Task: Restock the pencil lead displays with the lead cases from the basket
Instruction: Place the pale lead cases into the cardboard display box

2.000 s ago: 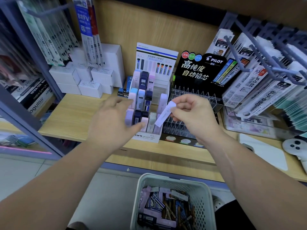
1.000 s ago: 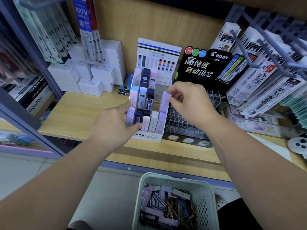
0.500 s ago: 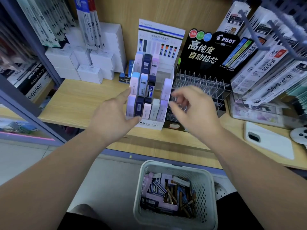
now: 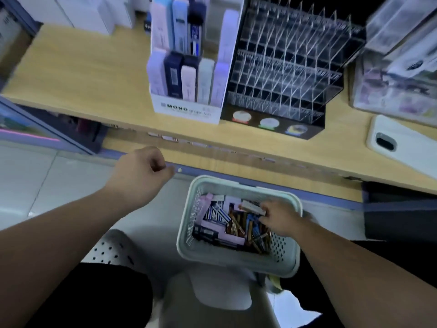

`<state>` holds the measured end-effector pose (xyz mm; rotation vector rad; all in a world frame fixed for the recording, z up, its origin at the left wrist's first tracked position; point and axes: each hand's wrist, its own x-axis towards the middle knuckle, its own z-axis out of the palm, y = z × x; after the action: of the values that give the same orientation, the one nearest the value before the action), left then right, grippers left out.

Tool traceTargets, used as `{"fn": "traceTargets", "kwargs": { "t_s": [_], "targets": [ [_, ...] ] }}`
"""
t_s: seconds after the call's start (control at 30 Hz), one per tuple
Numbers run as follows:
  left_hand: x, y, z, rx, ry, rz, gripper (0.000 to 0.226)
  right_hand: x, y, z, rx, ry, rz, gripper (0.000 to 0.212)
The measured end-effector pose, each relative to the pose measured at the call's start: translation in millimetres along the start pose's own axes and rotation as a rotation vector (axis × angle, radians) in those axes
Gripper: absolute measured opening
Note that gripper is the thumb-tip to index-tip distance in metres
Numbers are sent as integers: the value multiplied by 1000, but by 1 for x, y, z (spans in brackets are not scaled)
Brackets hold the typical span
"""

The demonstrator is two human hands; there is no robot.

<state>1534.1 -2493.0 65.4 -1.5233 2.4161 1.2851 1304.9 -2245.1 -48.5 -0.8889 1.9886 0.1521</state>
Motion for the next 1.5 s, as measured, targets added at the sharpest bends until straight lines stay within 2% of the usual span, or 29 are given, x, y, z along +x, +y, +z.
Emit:
{"fn": "traceTargets", "kwargs": {
  "t_s": [0.07,0.2,0.3,0.43,0.6,0.73,0.8,0.9,0.93,1.0,1.1,1.13,1.2,1.3,1.37,1.5],
  "targets": [
    [4,-13,16,2,-149,-109,22,11,2,9,65,24,30,35],
    [3,-44,60,51,-430,-328,49,31,3,25,82,72,98,36],
    [-5,-55,86,63,-526,-335,36,38,6,37,121,65,152,49],
    [-3,-52,104,7,-473,-356,18,43,6,43,167,43,155,55],
    [1,-49,110,-87,-433,-450,17,46,3,46,203,69,73,51],
    [4,-48,103,-158,-421,-419,13,45,-7,49,207,147,68,57],
    [4,-43,99,-182,-415,-397,12,47,-12,51,207,175,88,48],
    [4,-37,93,-198,-415,-367,11,48,-21,48,165,247,87,14],
    [5,-36,91,-203,-419,-360,11,46,-24,45,166,263,68,9],
    [8,-35,84,-217,-427,-353,11,41,-30,39,197,257,-10,11],
    [14,-34,72,-246,-437,-354,13,39,-42,36,239,89,-111,13],
    [16,-34,69,-248,-442,-347,14,41,-46,37,230,23,-118,19],
    [19,-34,63,-256,-451,-331,15,43,-51,40,184,-60,-117,42],
    [20,-34,59,-269,-459,-317,19,42,-54,42,31,-45,-140,55],
    [19,-32,57,-281,-462,-312,21,41,-55,42,-42,7,-147,53],
    [14,-27,54,-281,-465,-307,21,42,-59,44,-76,55,-138,27]
  ]
}}
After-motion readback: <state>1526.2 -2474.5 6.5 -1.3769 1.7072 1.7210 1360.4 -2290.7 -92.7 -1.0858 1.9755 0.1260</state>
